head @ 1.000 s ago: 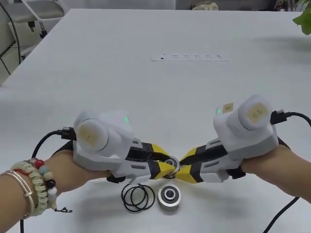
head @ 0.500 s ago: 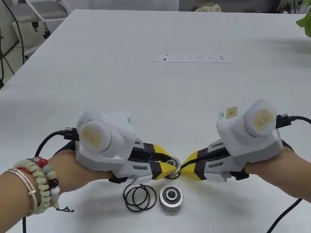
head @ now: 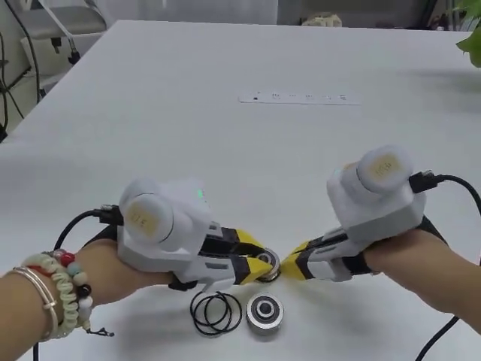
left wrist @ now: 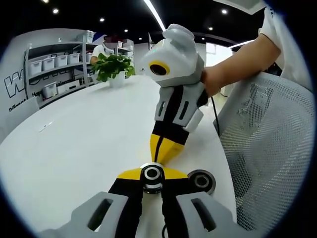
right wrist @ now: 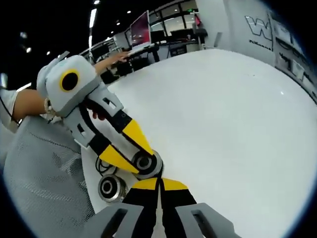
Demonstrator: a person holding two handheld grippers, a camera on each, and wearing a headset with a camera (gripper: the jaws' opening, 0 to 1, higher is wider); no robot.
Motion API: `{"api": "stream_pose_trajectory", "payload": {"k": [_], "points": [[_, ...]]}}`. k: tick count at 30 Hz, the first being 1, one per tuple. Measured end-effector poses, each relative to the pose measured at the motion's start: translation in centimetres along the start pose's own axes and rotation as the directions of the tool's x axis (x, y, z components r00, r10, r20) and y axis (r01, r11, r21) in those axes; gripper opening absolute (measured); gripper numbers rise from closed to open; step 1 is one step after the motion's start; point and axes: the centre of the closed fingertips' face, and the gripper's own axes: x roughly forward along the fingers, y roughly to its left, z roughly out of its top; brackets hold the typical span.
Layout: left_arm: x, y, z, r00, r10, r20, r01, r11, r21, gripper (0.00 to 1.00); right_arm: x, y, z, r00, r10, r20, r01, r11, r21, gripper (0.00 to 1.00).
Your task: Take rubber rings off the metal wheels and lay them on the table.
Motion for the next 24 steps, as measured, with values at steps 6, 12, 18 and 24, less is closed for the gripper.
{"api": "stream_pose_trajectory", "payload": {"k": [6, 12, 18, 24], "points": [[0.06, -0.18, 0.04, 1.0000, -0.001, -0.006, 0.001, 1.000, 0.010, 0.08, -0.20, 0.05, -0.14, 0.9983, 0.049, 0.031, -0.052, 0.989, 0.136, 0.00], [0.17, -0.37, 0.16, 1.0000, -0.005, -0.006, 0.005, 1.000, 0.015, 0.08, -0.32, 0.30, -0.29, 0.9997, 0.012, -0.023, -0.010, 0.996, 0.086, 0.00], [0.17, -0.52, 0.16, 0.9999, -0.014, -0.005, 0.014, 1.000, 0.019, 0.08, -0.26, 0.24, -0.49, 0.9985, 0.001, -0.054, -0.003, 1.000, -0.024, 0.00], [0.25, -0.70, 0.22, 0.9998, -0.021, -0.003, 0.021, 0.999, 0.024, 0.08, -0.25, 0.45, -0.84, 0.9974, -0.014, -0.071, 0.000, 0.981, -0.193, 0.00]]}}
